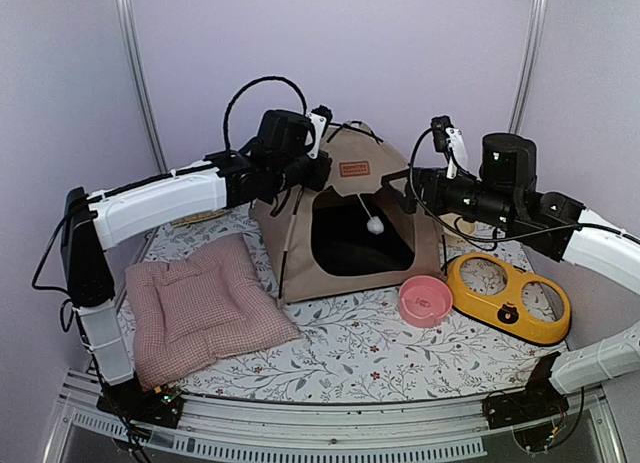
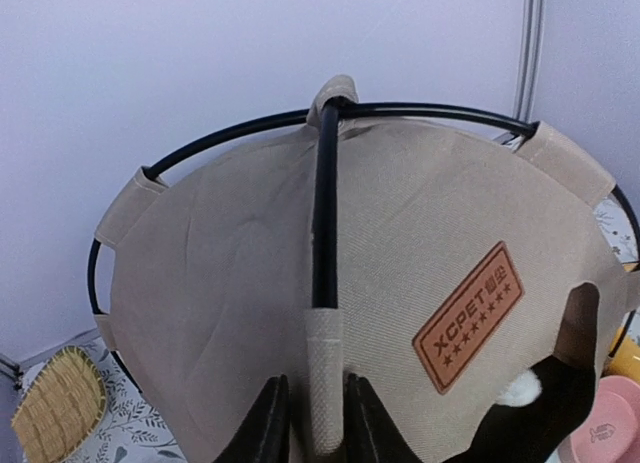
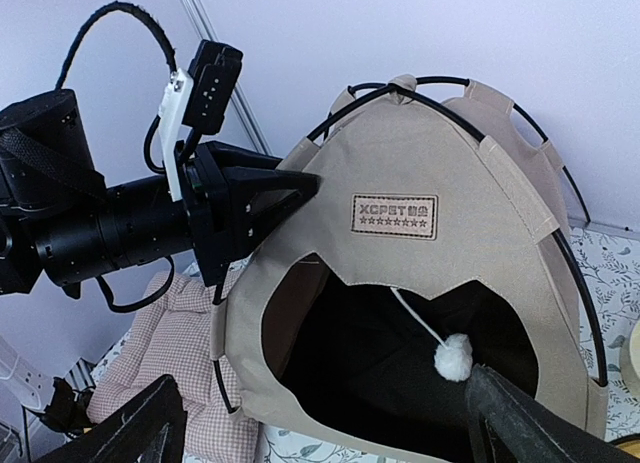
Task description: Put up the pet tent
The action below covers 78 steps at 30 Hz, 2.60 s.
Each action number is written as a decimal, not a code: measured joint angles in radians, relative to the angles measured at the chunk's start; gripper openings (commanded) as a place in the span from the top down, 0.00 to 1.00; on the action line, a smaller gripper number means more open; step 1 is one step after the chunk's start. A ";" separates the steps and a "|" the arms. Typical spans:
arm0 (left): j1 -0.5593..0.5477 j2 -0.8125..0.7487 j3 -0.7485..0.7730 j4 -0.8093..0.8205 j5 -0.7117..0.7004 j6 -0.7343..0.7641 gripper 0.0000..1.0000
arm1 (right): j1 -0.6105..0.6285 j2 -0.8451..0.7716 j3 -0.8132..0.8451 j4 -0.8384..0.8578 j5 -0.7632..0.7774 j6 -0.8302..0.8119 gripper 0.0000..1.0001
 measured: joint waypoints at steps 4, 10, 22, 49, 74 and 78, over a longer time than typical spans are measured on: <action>0.006 0.005 0.008 -0.003 0.006 0.034 1.00 | 0.000 -0.002 0.000 -0.023 0.014 -0.008 0.01; 0.036 -0.001 0.005 0.046 0.046 0.132 1.00 | -0.005 -0.002 0.019 -0.051 0.031 -0.016 0.01; 0.201 -0.183 -0.068 0.168 0.357 0.307 1.00 | -0.005 -0.036 0.136 -0.081 0.065 -0.040 0.01; 0.595 -0.267 -0.048 -0.030 1.531 0.315 1.00 | -0.090 -0.064 0.282 -0.309 -0.083 -0.301 0.01; 0.595 -0.349 -0.119 -0.132 1.763 0.379 1.00 | -0.092 -0.043 0.239 -0.554 -0.418 -0.362 0.40; 0.595 -0.337 -0.104 -0.127 1.777 0.366 1.00 | -0.093 -0.034 0.237 -0.555 -0.422 -0.364 0.49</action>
